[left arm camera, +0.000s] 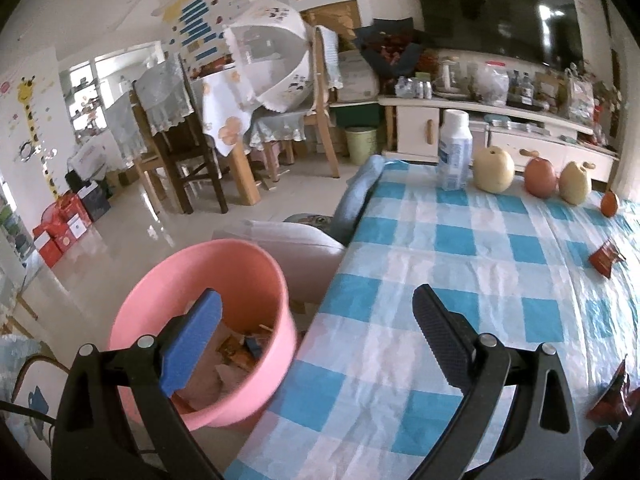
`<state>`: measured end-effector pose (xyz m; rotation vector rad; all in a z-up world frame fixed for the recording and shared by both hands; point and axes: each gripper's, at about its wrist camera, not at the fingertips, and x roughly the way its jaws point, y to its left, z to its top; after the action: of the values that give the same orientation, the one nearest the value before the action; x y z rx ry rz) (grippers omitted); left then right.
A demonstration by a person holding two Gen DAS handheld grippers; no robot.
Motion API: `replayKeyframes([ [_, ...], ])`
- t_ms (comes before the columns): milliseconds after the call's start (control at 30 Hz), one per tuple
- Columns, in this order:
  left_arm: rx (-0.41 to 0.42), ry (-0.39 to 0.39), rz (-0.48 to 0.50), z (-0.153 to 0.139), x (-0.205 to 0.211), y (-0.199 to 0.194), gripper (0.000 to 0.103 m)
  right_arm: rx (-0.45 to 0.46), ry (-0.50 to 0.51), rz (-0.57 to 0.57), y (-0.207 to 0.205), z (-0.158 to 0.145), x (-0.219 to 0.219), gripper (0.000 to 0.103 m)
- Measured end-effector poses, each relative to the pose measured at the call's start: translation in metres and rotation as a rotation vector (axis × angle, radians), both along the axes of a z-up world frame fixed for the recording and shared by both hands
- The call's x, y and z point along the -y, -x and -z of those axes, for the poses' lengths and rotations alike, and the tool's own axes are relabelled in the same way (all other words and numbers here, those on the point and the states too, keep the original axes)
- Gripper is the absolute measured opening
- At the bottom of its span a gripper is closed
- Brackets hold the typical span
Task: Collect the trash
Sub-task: 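Move both tools back over the table toward the red packets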
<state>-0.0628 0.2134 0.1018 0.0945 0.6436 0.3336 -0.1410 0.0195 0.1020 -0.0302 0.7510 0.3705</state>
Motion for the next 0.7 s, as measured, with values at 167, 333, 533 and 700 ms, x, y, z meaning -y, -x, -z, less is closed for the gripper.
replayKeyframes([
  [167, -0.015, -0.013, 0.061, 0.004, 0.022, -0.003, 0.097, -0.001, -0.003, 0.016, 0.0, 0.005, 0.02, 0.095],
  [333, -0.023, 0.007, 0.155, 0.007, 0.047, -0.005, 0.097, -0.01, -0.027, 0.062, -0.005, 0.007, 0.051, 0.095],
  [533, -0.049, 0.047, 0.28, 0.014, 0.079, -0.004, 0.097, -0.019, -0.059, 0.151, -0.014, 0.007, 0.098, 0.095],
  [700, -0.083, 0.09, 0.406, 0.02, 0.109, -0.001, 0.097, -0.024, -0.081, 0.231, -0.022, 0.005, 0.138, 0.095],
])
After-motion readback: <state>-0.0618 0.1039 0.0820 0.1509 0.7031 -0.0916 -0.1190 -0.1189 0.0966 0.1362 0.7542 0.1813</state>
